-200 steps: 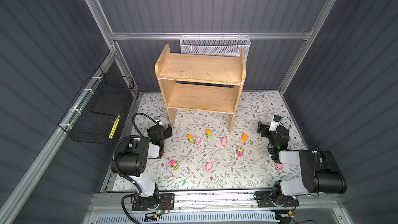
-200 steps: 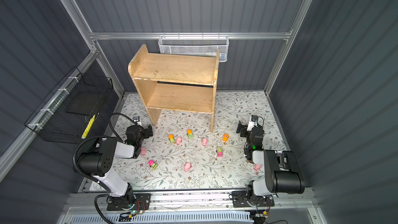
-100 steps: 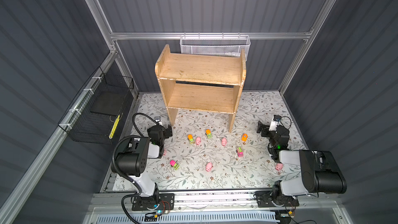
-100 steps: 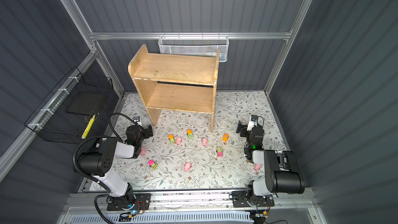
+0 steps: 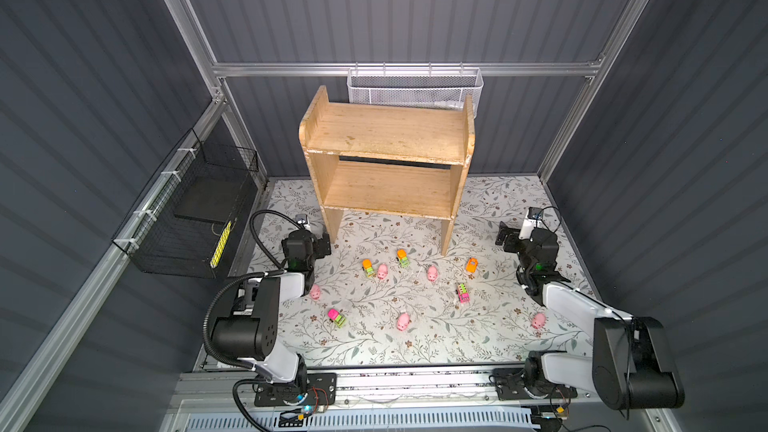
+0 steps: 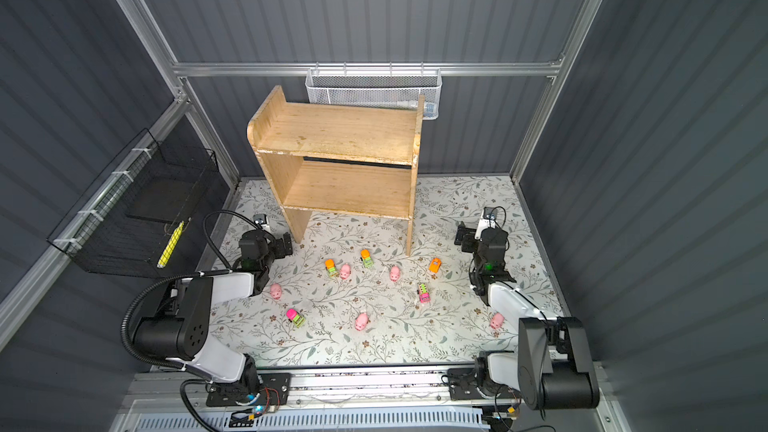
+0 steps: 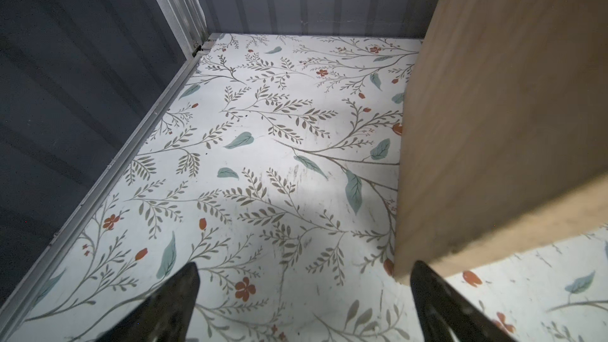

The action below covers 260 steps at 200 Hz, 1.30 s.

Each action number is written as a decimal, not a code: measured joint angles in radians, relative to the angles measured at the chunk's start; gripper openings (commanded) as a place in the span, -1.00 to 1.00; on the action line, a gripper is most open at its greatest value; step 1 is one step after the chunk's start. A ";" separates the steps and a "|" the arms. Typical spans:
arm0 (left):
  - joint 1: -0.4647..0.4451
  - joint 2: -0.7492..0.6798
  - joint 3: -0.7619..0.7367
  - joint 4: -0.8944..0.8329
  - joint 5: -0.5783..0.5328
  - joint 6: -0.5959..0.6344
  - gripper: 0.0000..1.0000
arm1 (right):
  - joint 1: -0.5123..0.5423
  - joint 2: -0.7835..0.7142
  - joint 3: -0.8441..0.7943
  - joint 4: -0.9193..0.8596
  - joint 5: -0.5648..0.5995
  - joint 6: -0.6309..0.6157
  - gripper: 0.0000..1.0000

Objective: Place and organize the plastic toys onto the shelf

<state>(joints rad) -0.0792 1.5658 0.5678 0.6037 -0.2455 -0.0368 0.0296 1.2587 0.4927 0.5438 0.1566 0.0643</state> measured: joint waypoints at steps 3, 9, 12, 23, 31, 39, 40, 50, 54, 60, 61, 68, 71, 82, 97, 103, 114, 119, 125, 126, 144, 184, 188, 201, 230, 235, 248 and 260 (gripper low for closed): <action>-0.001 -0.004 0.002 -0.010 0.000 -0.001 0.99 | 0.004 -0.004 0.003 -0.013 0.005 0.002 0.98; -0.003 -0.011 0.005 -0.031 0.000 -0.006 0.99 | 0.010 -0.014 0.011 -0.042 0.011 0.006 0.98; -0.006 -0.015 0.007 -0.043 -0.001 -0.009 0.99 | 0.011 -0.018 0.013 -0.053 0.013 0.007 0.98; -0.013 -0.026 0.016 -0.084 -0.009 -0.019 0.99 | 0.021 -0.037 0.025 -0.104 0.021 0.018 0.98; -0.025 -0.033 0.027 -0.119 -0.017 -0.025 0.99 | 0.028 -0.052 0.031 -0.136 0.032 0.032 0.98; -0.041 -0.041 0.040 -0.155 -0.026 -0.029 0.99 | 0.039 -0.069 0.032 -0.161 0.052 0.046 0.98; -0.045 -0.043 0.042 -0.162 -0.029 -0.031 0.99 | 0.040 -0.071 0.032 -0.164 0.054 0.048 0.98; -0.071 -0.056 0.059 -0.209 -0.048 -0.036 0.99 | 0.057 -0.093 0.032 -0.194 0.087 0.068 0.98; -0.087 -0.065 0.069 -0.234 -0.059 -0.039 0.99 | 0.066 -0.102 0.032 -0.204 0.097 0.075 0.98; -0.108 -0.077 0.080 -0.264 -0.072 -0.043 0.99 | 0.078 -0.120 0.032 -0.225 0.109 0.089 0.98; -0.113 -0.080 0.083 -0.272 -0.076 -0.044 0.99 | 0.079 -0.122 0.032 -0.228 0.109 0.090 0.98; -0.137 -0.093 0.098 -0.306 -0.092 -0.050 0.99 | 0.090 -0.143 0.032 -0.255 0.115 0.102 0.98; -0.146 -0.100 0.105 -0.322 -0.100 -0.054 0.99 | 0.094 -0.154 0.032 -0.266 0.117 0.108 0.98; -0.174 -0.124 0.126 -0.378 -0.120 -0.073 0.99 | 0.104 -0.192 0.037 -0.319 0.117 0.132 0.98; -0.197 -0.169 0.137 -0.452 -0.132 -0.112 0.99 | 0.111 -0.231 0.066 -0.409 0.118 0.164 0.98; -0.197 -0.191 0.137 -0.483 -0.133 -0.132 0.99 | 0.117 -0.245 0.084 -0.448 0.119 0.174 0.98; -0.197 -0.231 0.137 -0.541 -0.133 -0.172 0.99 | 0.138 -0.270 0.115 -0.510 0.119 0.188 0.98; -0.197 -0.250 0.137 -0.570 -0.132 -0.192 0.99 | 0.148 -0.280 0.127 -0.535 0.120 0.193 0.98; -0.197 -0.268 0.137 -0.597 -0.132 -0.213 0.99 | 0.163 -0.292 0.147 -0.575 0.120 0.203 0.98; -0.198 -0.275 0.137 -0.606 -0.132 -0.220 0.99 | 0.164 -0.294 0.149 -0.580 0.121 0.205 0.98; -0.207 -0.339 0.137 -0.692 -0.132 -0.285 0.99 | 0.198 -0.320 0.193 -0.676 0.117 0.233 0.98; -0.274 -0.475 0.135 -0.881 -0.150 -0.394 0.92 | 0.261 -0.410 0.202 -0.840 0.084 0.299 0.95; -0.283 -0.488 0.135 -0.905 -0.152 -0.408 0.90 | 0.269 -0.421 0.202 -0.854 0.077 0.308 0.95; -0.307 -0.519 0.132 -0.977 -0.158 -0.449 0.87 | 0.297 -0.451 0.202 -0.898 0.056 0.335 0.94; -0.390 -0.585 0.116 -1.111 -0.196 -0.542 0.86 | 0.384 -0.513 0.201 -0.979 0.027 0.401 0.98; -0.409 -0.604 0.104 -1.125 -0.204 -0.560 0.86 | 0.407 -0.528 0.198 -0.986 0.025 0.410 0.98; -0.447 -0.650 0.061 -1.148 -0.223 -0.606 0.86 | 0.463 -0.565 0.185 -0.991 0.026 0.435 0.98; -0.482 -0.689 0.016 -1.163 -0.242 -0.649 0.85 | 0.520 -0.591 0.168 -0.996 0.032 0.456 0.98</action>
<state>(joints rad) -0.5613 0.8768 0.5842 -0.5594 -0.4877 -0.6857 0.5491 0.6674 0.6605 -0.4522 0.1883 0.5205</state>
